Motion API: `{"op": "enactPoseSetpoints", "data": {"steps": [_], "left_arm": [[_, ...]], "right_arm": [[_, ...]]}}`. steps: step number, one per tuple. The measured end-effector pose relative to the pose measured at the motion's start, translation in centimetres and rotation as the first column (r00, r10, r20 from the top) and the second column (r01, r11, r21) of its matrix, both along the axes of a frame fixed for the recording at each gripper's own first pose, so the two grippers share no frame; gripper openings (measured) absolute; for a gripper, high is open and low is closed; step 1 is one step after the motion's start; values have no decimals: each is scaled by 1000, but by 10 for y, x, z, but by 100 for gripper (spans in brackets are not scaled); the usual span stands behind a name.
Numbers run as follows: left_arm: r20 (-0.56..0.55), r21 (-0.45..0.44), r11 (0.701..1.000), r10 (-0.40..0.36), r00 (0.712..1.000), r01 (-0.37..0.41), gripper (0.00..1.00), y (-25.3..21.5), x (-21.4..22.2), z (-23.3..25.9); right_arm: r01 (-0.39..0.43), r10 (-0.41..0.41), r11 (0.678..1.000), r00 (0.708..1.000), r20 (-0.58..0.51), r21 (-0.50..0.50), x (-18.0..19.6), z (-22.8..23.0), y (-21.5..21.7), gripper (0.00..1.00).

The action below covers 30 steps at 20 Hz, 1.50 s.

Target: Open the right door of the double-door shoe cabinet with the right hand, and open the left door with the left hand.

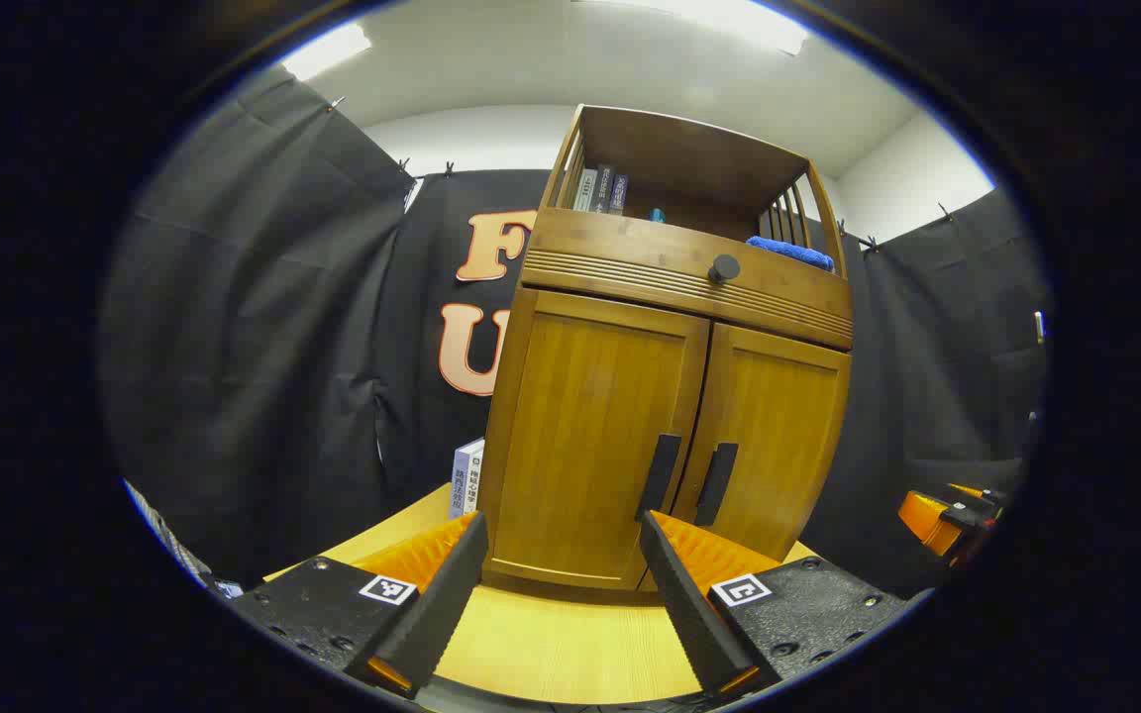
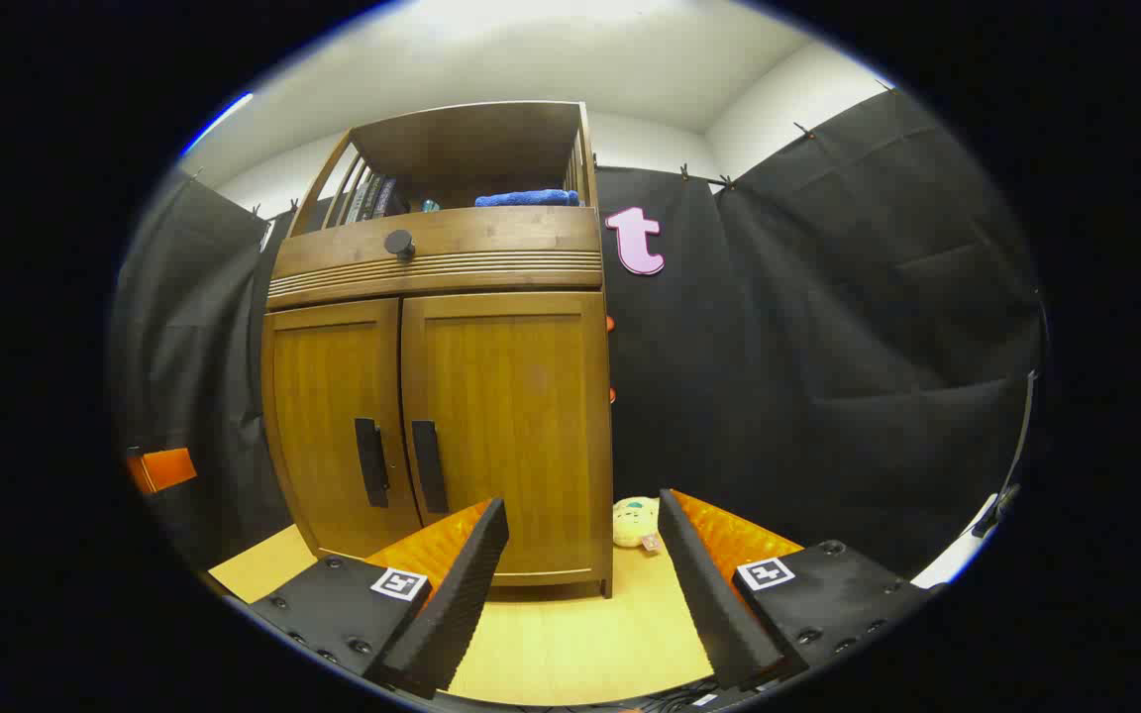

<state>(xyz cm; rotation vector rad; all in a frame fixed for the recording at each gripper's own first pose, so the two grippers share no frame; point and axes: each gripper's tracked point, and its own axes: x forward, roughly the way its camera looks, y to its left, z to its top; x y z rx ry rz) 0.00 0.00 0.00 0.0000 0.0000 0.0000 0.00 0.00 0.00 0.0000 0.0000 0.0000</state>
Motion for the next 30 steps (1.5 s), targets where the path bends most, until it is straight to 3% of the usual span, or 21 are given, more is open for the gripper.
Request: {"op": "enactPoseSetpoints", "data": {"steps": [9,11,12,13,14,16,17,18,19,30], "left_arm": [[30,48,999,10,999,-12,89,-20,-11,12],[30,48,999,11,999,-13,89,-23,-12,12],[30,48,999,14,999,-15,89,-25,-12,12],[31,48,999,15,999,-17,89,-27,-12,12],[31,49,999,14,999,-16,89,-28,-14,13],[31,54,998,18,999,-19,89,-30,-15,12],[31,55,998,24,999,-25,89,-31,-16,12],[31,54,998,27,999,-29,89,-31,-17,12],[31,53,998,31,999,-33,89,-32,-18,12],[33,64,996,63,997,-65,92,-36,-35,12]], "right_arm": [[-16,16,1000,1000,4,0,-3,3,-16,100],[-20,20,1000,1000,5,-1,-3,4,-19,98],[-20,20,1000,1000,2,1,-2,3,-20,89],[-19,19,1000,1000,-1,3,-2,1,-23,89],[-20,20,1000,1000,-4,7,-3,1,-24,98],[-25,26,1000,1000,-12,11,-3,-3,-26,98],[-28,28,1000,999,-15,12,-3,-4,-26,89],[-32,33,999,999,-18,13,-2,-4,-27,89],[-37,37,999,999,-18,13,-2,-4,-27,98],[-104,104,994,994,-38,16,2,-10,-19,98]]}}
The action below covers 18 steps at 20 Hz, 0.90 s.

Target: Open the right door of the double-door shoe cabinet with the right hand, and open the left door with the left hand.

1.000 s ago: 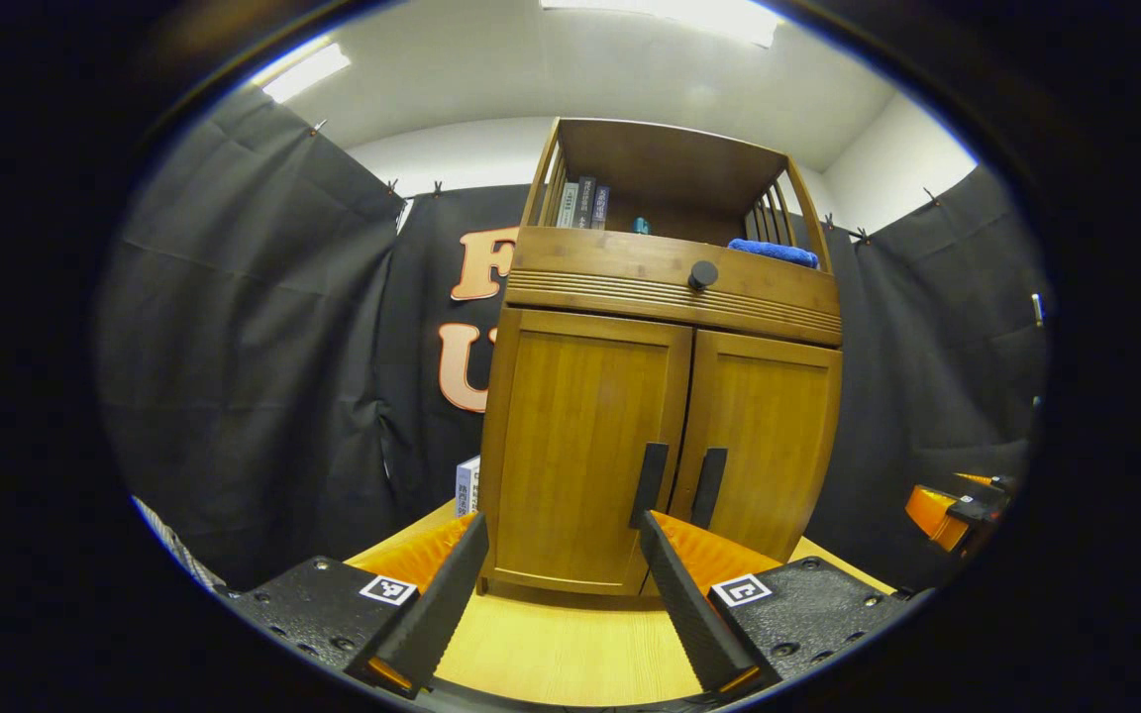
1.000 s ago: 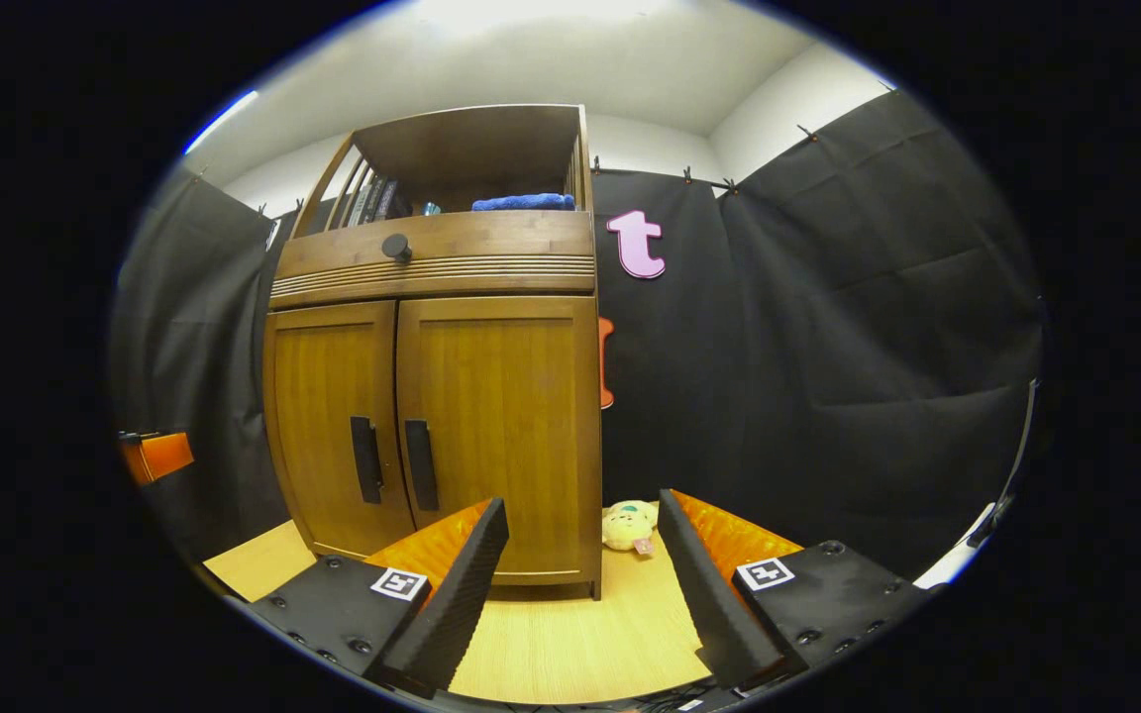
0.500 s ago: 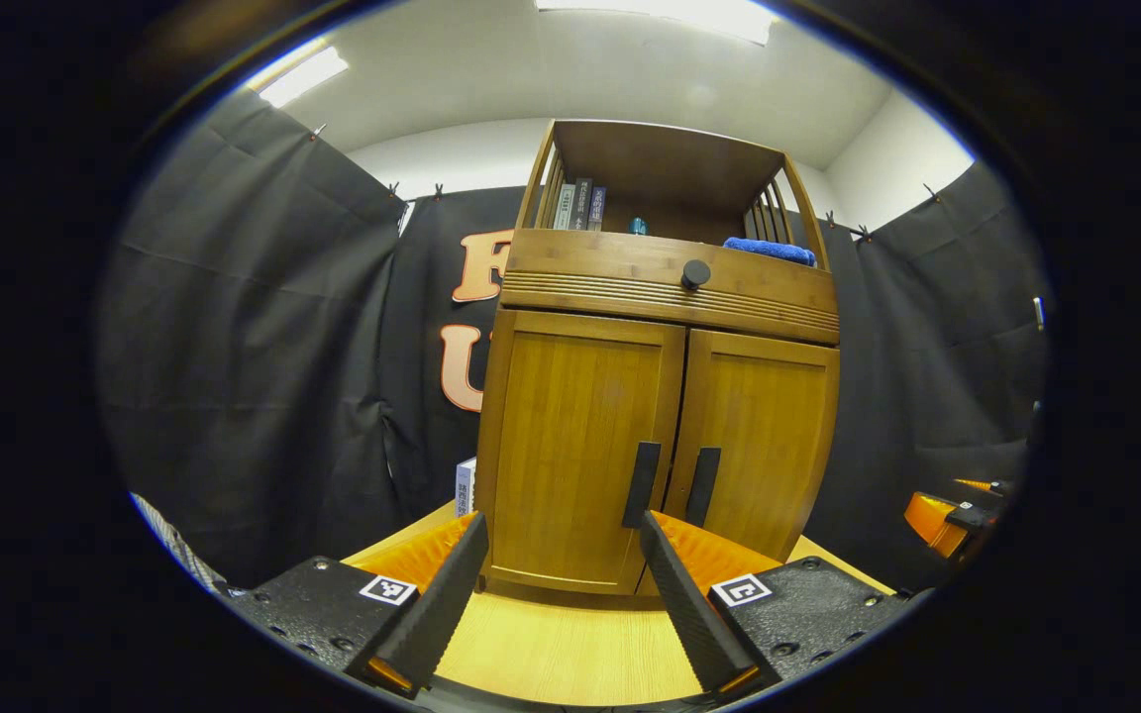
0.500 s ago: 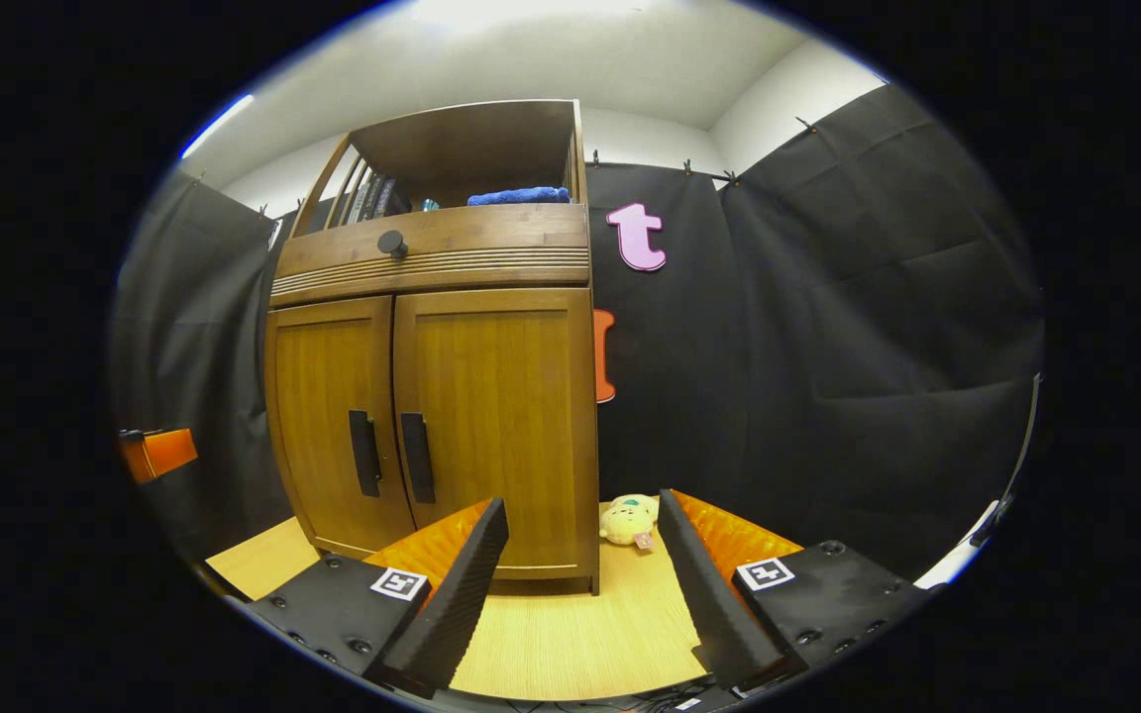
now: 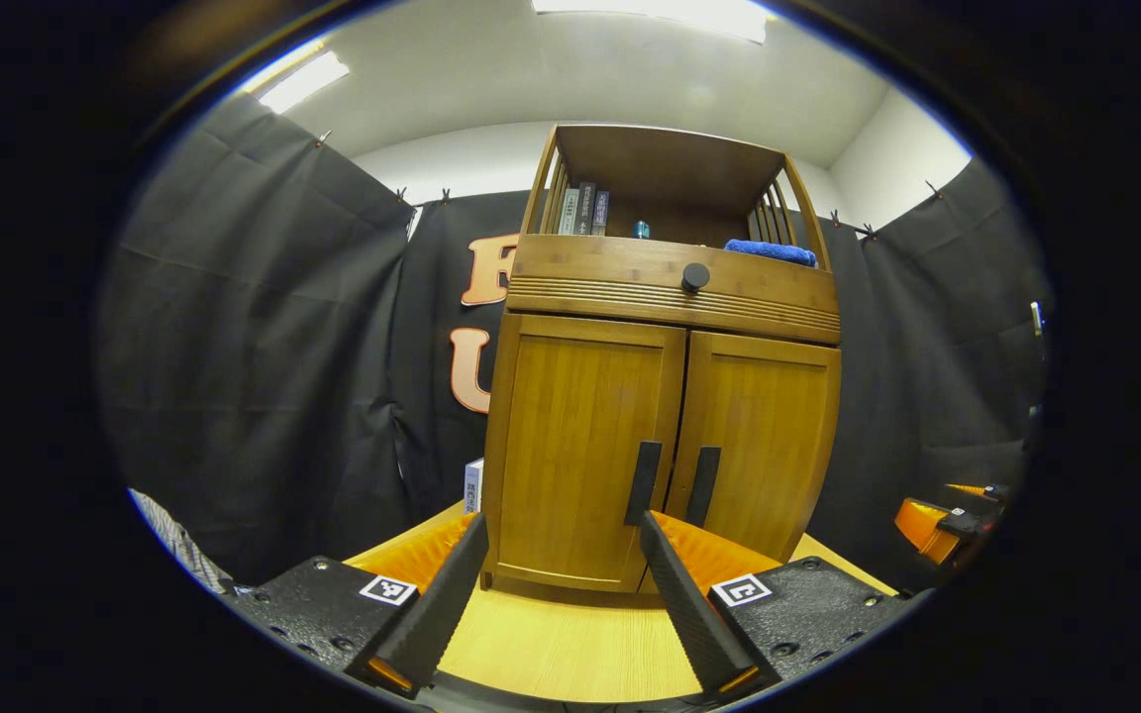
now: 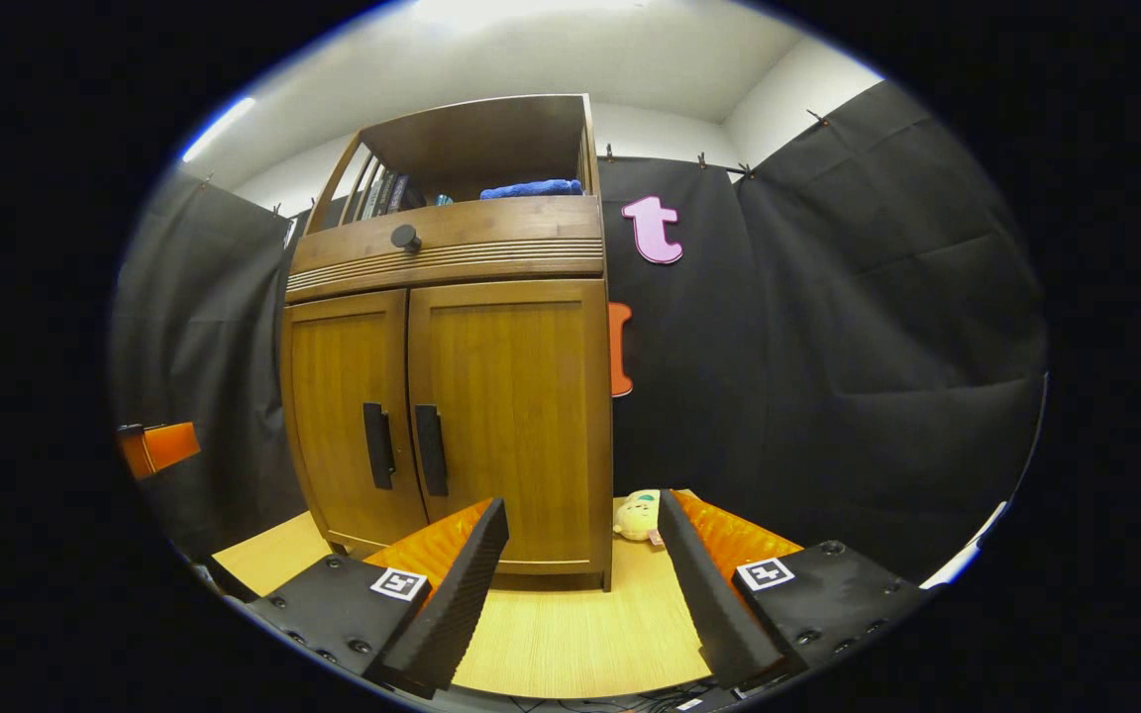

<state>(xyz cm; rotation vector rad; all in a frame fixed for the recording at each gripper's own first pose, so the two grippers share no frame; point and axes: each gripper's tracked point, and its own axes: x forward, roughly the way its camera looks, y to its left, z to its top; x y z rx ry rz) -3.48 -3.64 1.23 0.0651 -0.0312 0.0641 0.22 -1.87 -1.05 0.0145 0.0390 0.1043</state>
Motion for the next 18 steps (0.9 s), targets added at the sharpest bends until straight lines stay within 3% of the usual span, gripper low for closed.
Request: {"op": "enactPoseSetpoints", "data": {"steps": [15,16,18], "left_arm": [[-22,26,999,20,1000,-19,89,55,11,7],[-25,27,999,23,999,-23,94,60,10,7],[-29,26,999,33,999,-32,93,73,11,6]], "right_arm": [[-86,86,996,996,1,39,64,1,88,98],[-87,88,995,996,0,45,69,-1,94,98],[-93,93,995,996,-4,46,80,-2,108,98]]}}
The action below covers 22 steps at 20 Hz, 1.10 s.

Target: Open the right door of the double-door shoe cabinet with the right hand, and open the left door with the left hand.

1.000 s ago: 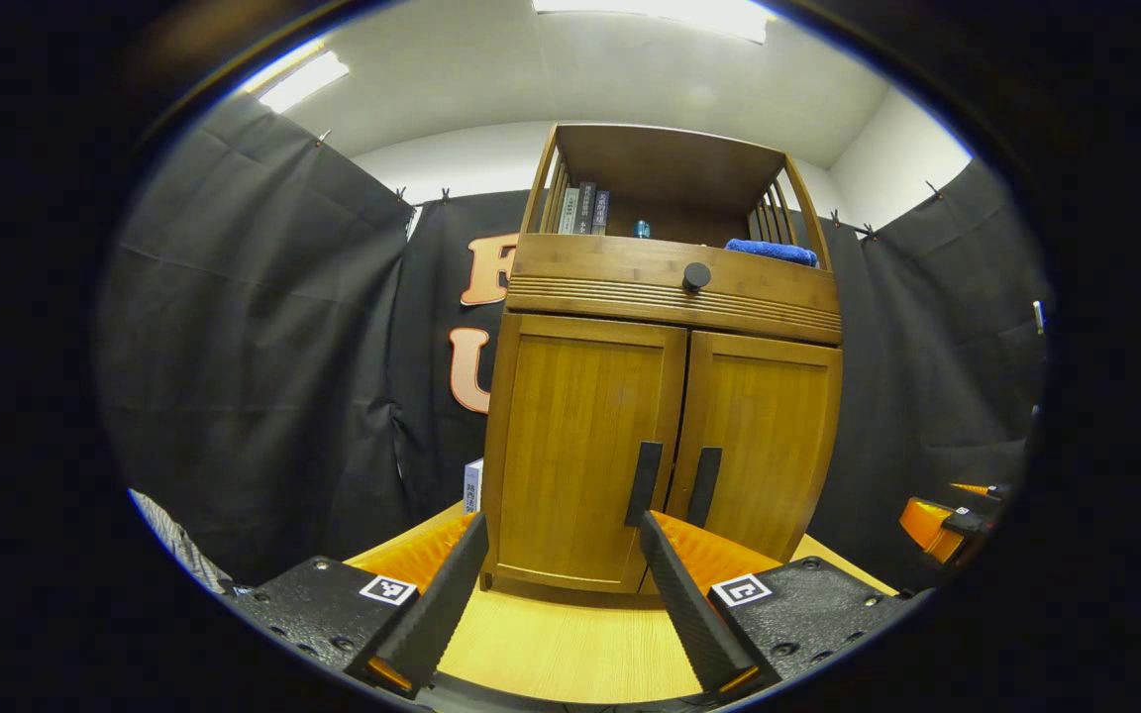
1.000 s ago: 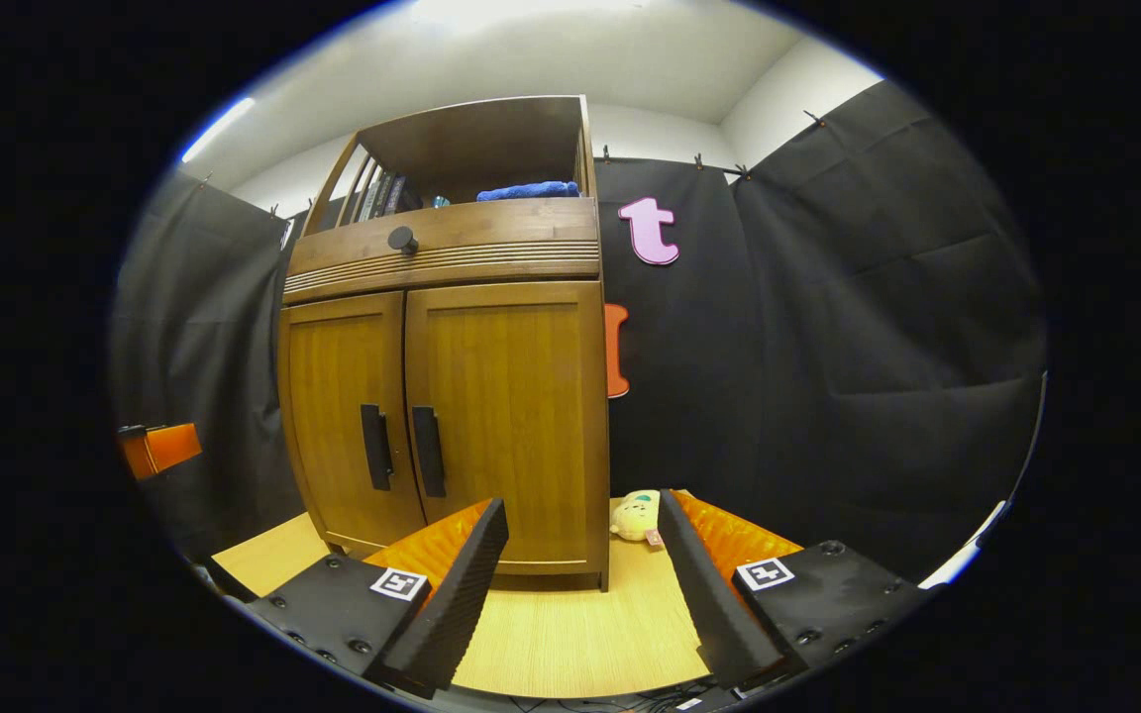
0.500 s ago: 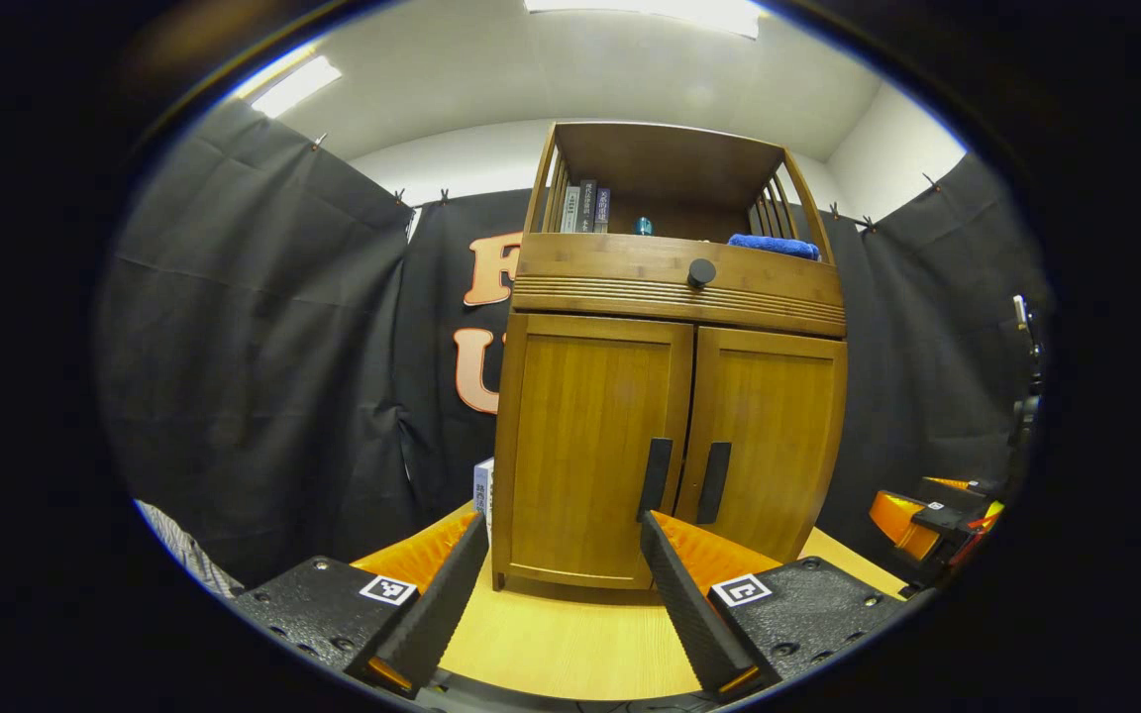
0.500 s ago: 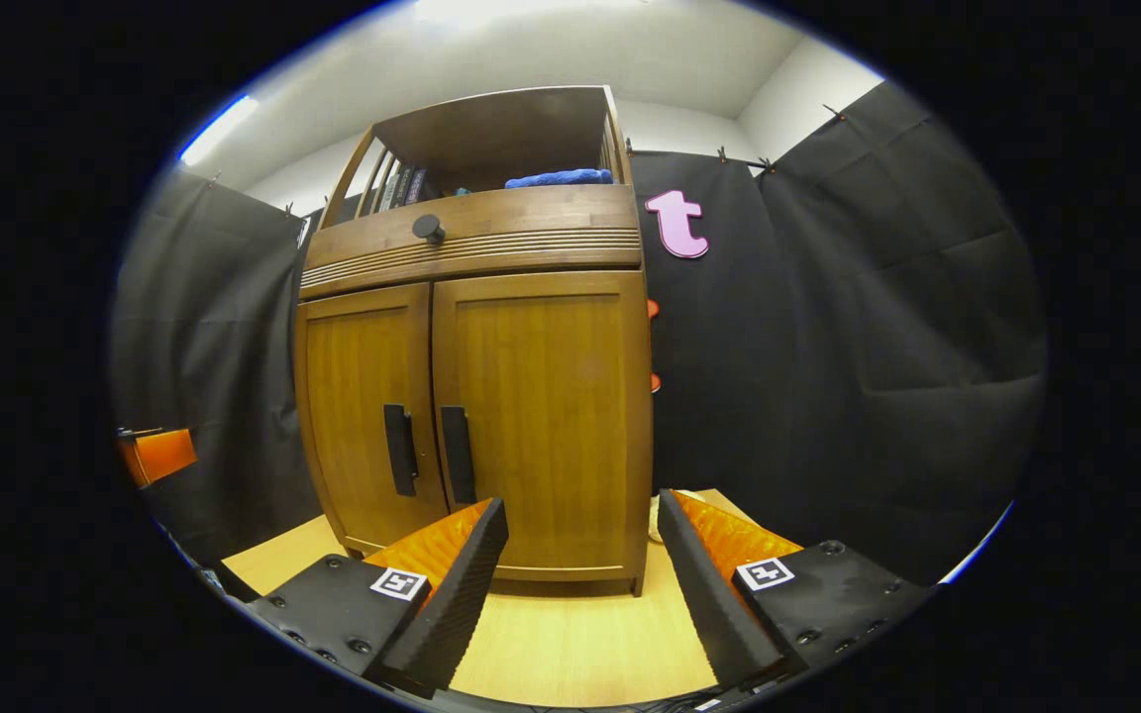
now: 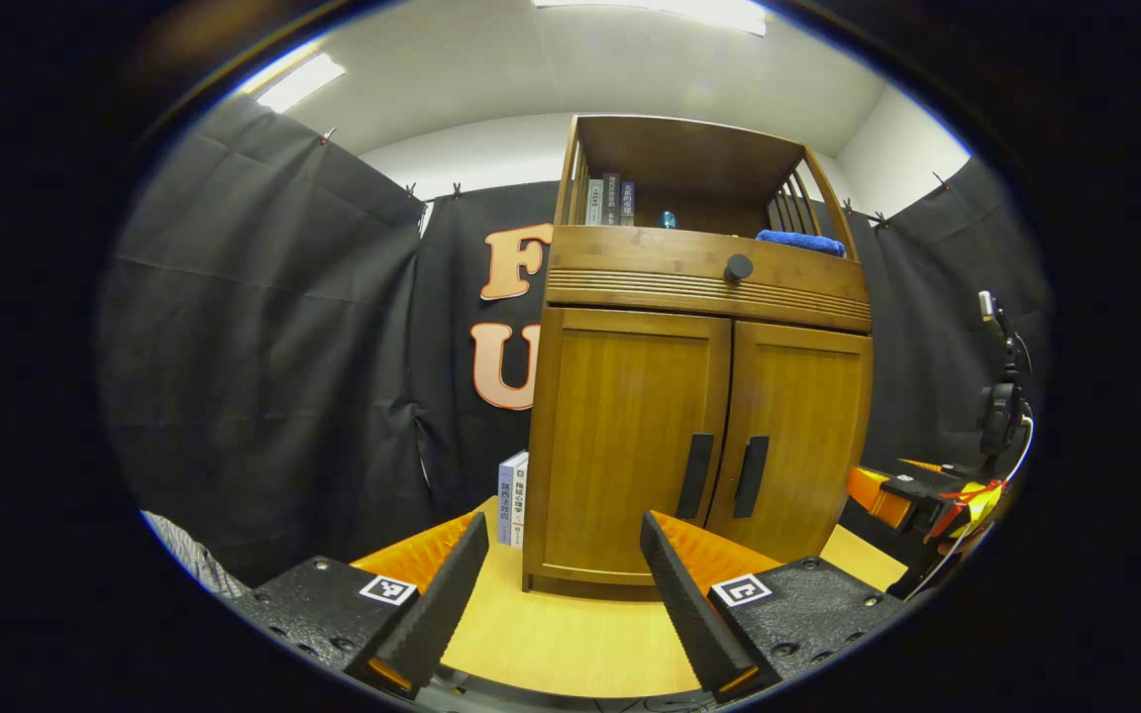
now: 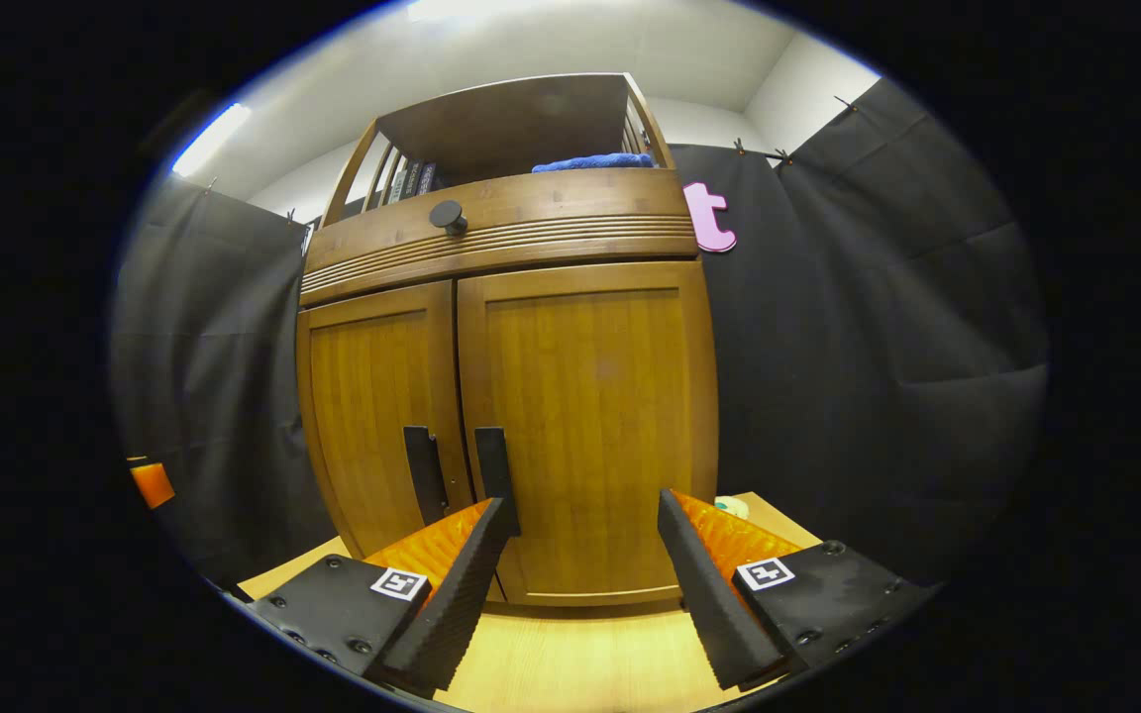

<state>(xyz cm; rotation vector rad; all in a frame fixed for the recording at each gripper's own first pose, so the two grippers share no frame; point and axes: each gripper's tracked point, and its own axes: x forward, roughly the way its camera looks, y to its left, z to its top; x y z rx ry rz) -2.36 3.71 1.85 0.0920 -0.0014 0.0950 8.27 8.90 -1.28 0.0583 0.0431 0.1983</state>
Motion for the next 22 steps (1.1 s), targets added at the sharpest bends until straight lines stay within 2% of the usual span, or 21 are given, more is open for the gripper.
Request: {"op": "enactPoseSetpoints", "data": {"steps": [1,2,6,7,9,10,11,12,13,17,18,22], "left_arm": [[0,-1,1000,5,1000,-5,93,7,2,0],[-3,0,1000,9,1000,-9,89,12,2,0],[-7,16,1000,8,1000,-8,89,30,9,0],[-8,18,1000,6,1000,-6,94,34,11,0],[-14,14,1000,4,1000,-4,93,42,14,0],[-15,9,1000,1,1000,-1,89,45,15,-2],[-17,6,1000,-3,1000,3,89,48,17,-3],[-20,7,1000,-2,1000,2,93,52,18,-4],[-23,8,1000,2,1000,-2,89,57,22,-5],[-45,1,1000,22,999,-22,89,79,31,-12],[-46,1,1000,28,999,-28,89,84,32,-13],[-40,6,999,52,998,-52,89,99,37,-12]], "right_arm": [[3,-3,1000,1000,2,-8,6,-2,5,98],[-1,1,1000,1000,3,-17,11,-2,12,98],[-20,20,999,1000,-13,-26,35,-9,41,98],[-21,21,999,1000,-20,-27,42,-11,48,98],[-8,8,1000,1000,-17,-28,56,-11,58,98],[-2,2,1000,1000,-14,-28,61,-12,62,98],[4,-5,1000,1000,-11,-29,67,-13,67,98],[8,-8,999,1000,-9,-31,73,-14,71,98],[12,-12,999,1000,-5,-33,80,-14,75,98],[14,-15,999,1000,-22,-40,105,-24,91,98],[11,-12,999,999,-31,-38,110,-28,93,90],[28,-30,999,998,-52,-36,130,-39,101,90]]}}
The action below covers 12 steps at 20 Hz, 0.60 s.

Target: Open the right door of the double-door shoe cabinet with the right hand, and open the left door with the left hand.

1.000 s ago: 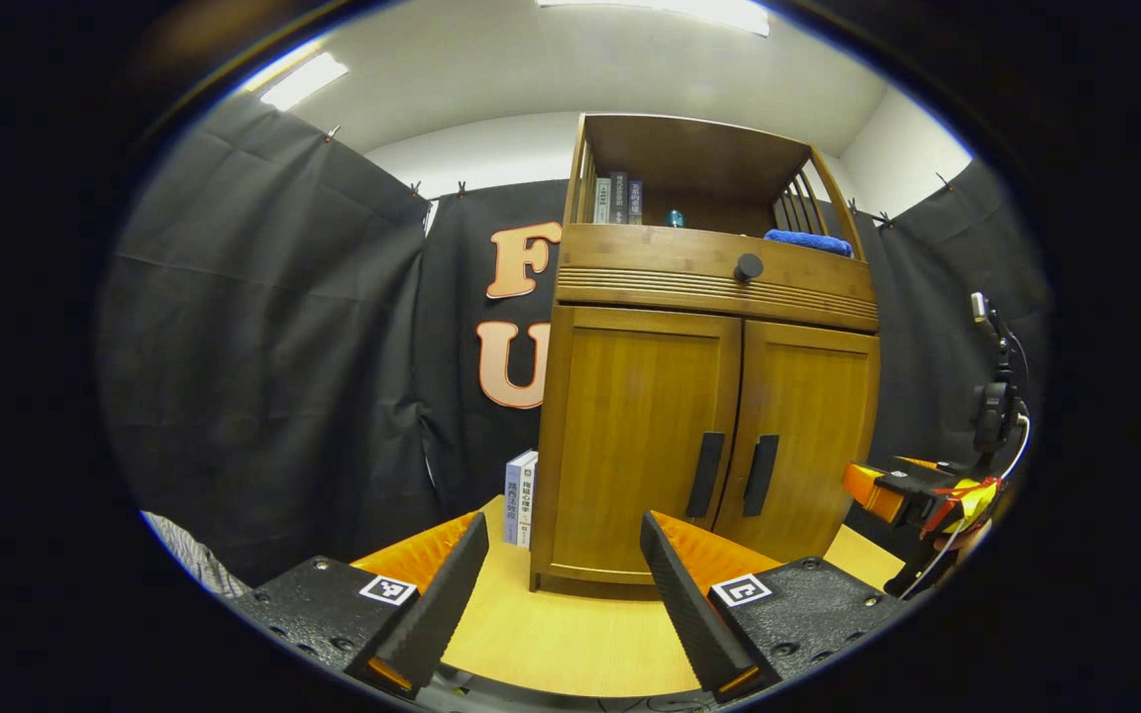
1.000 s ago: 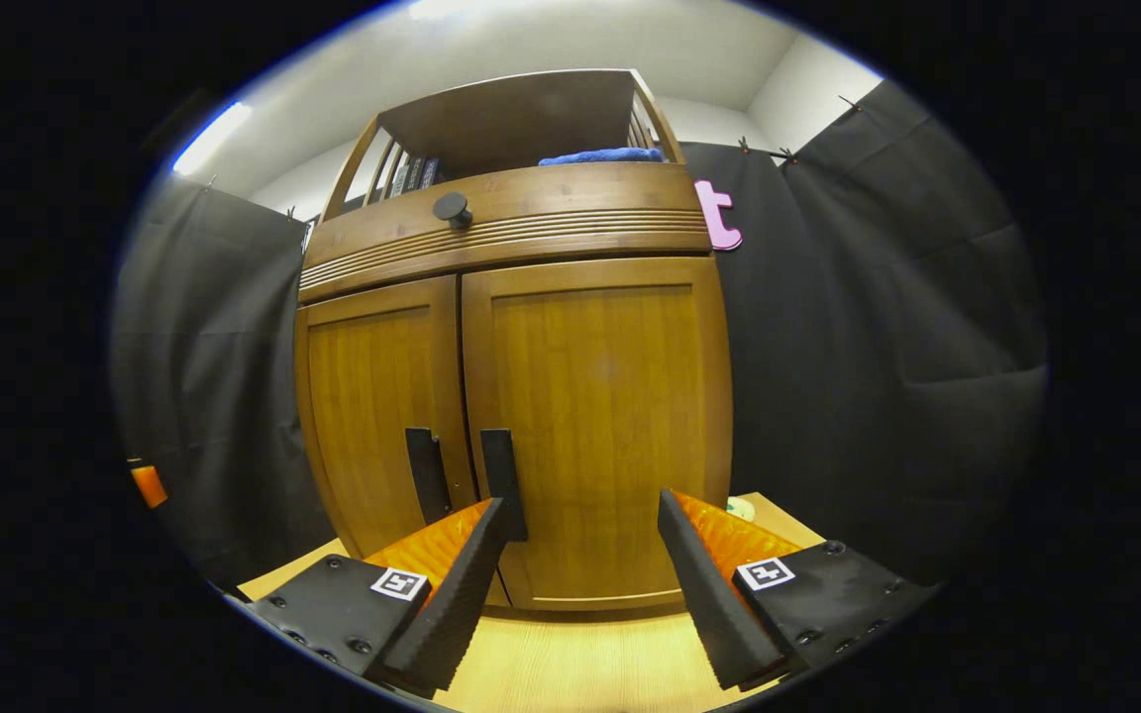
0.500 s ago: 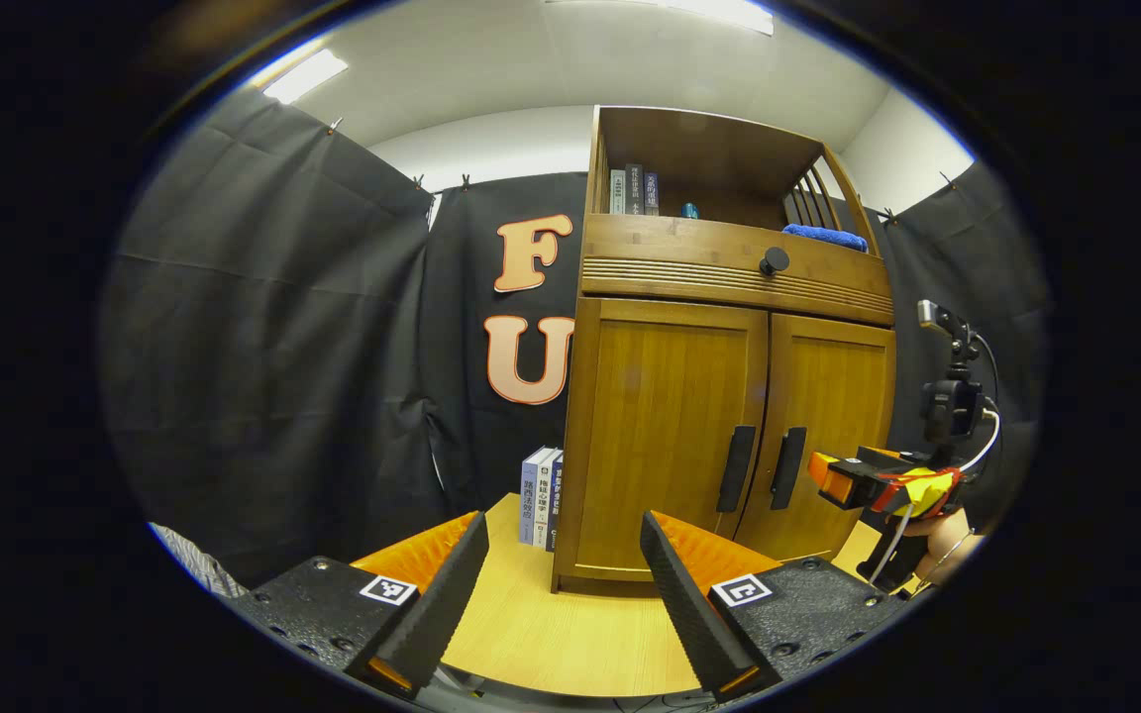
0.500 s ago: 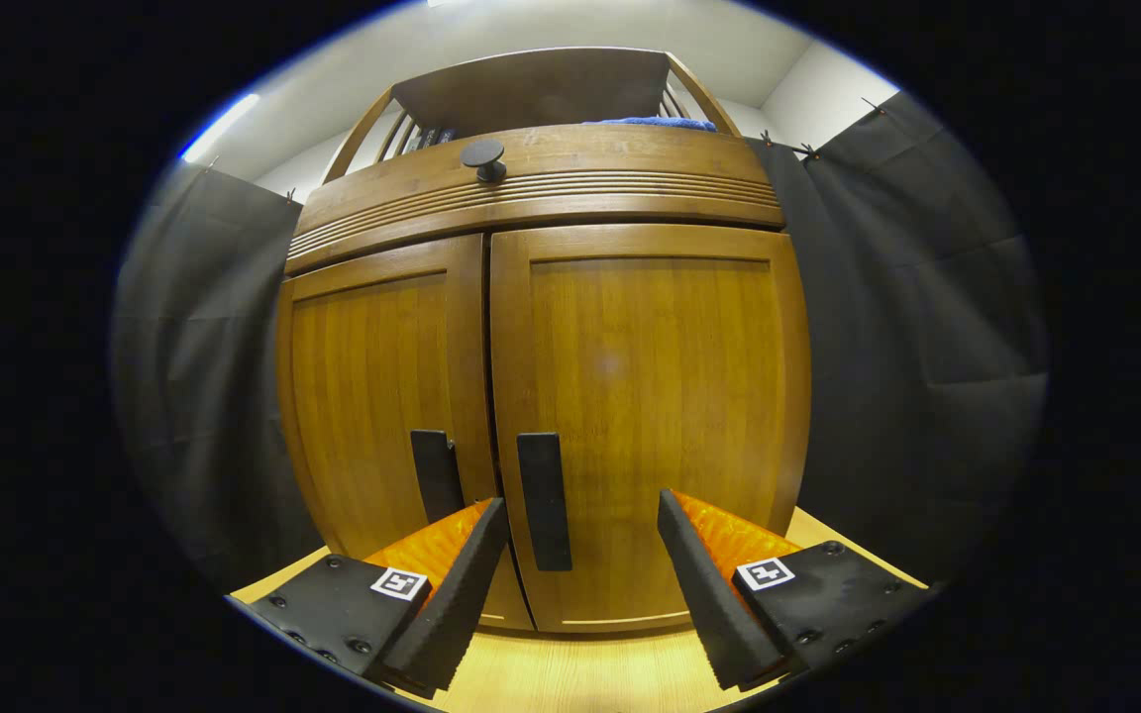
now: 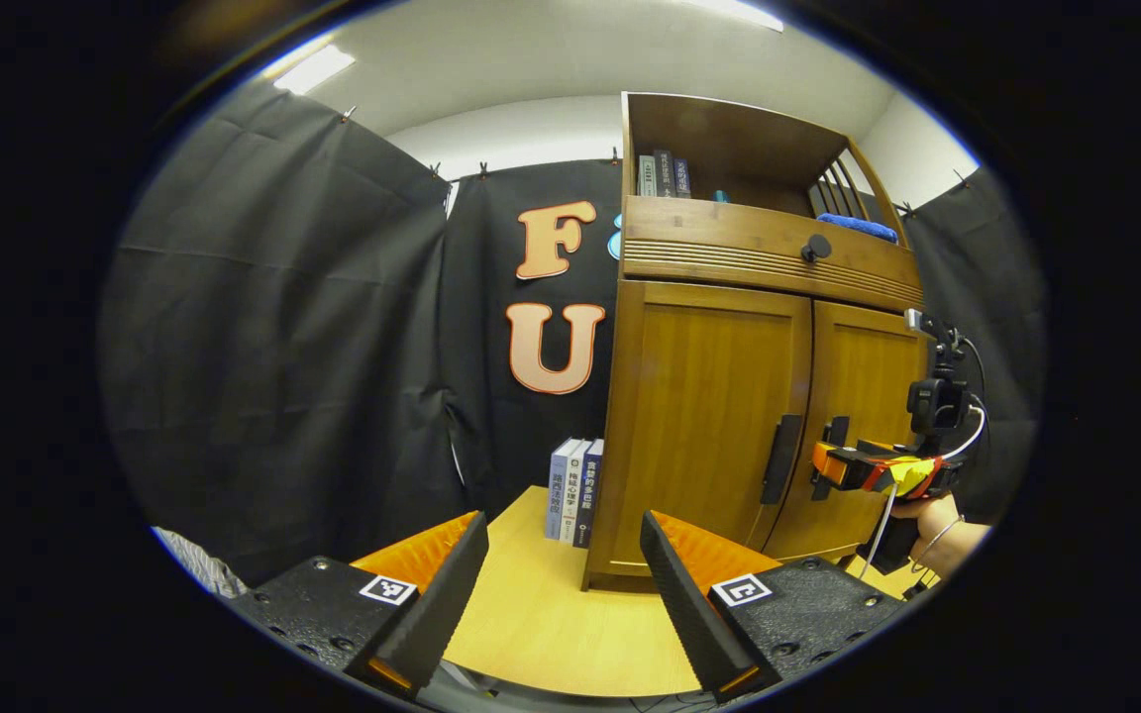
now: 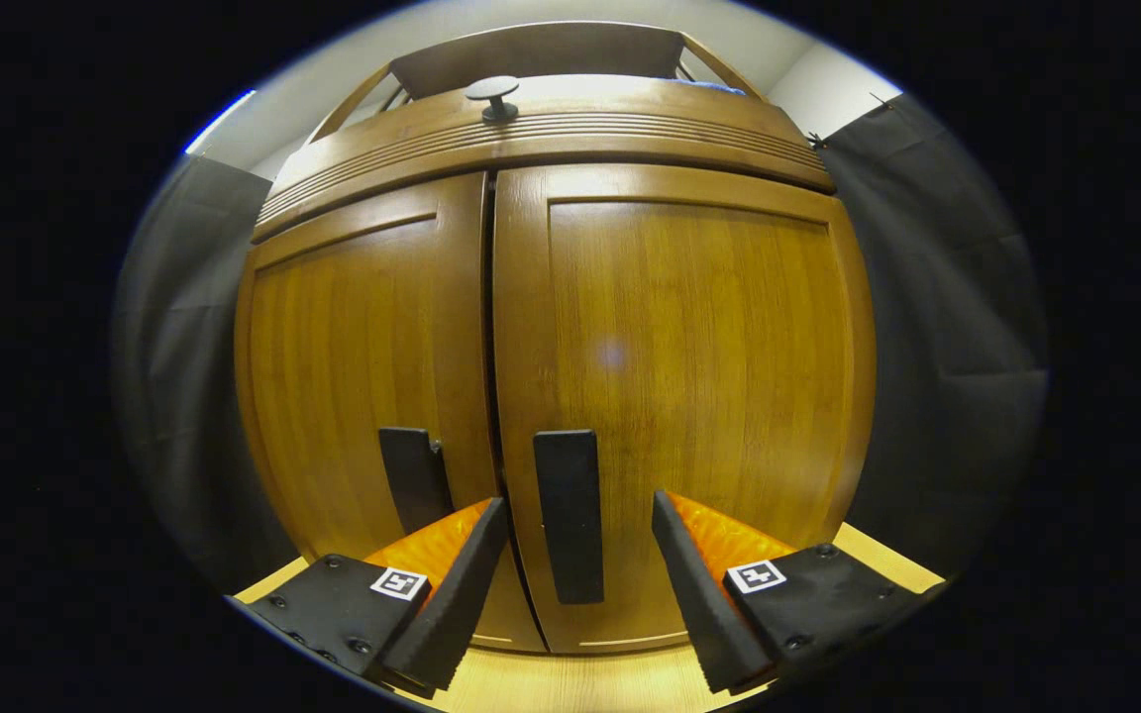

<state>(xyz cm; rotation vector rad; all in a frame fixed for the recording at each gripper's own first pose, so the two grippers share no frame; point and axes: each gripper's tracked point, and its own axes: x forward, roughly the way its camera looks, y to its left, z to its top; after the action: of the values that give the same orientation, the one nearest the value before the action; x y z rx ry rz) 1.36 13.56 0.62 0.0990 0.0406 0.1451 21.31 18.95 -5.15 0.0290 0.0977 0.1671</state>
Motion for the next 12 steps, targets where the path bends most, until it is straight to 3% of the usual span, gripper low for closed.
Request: {"op": "enactPoseSetpoints", "data": {"steps": [3,4,6,12], "left_arm": [[-2,4,1000,13,1000,-13,89,9,6,-1],[-5,3,1000,16,1000,-16,93,11,7,-3],[-7,8,1000,23,1000,-23,89,14,5,-3],[-6,15,1000,25,1000,-25,89,16,5,-2]], "right_arm": [[4,-4,1000,1000,-10,-8,9,-6,3,87],[6,-6,1000,1000,-14,-13,11,-7,3,86],[9,-10,1000,1000,-12,-17,12,-8,4,66],[13,-14,1000,999,-39,-21,16,-16,5,50]]}}
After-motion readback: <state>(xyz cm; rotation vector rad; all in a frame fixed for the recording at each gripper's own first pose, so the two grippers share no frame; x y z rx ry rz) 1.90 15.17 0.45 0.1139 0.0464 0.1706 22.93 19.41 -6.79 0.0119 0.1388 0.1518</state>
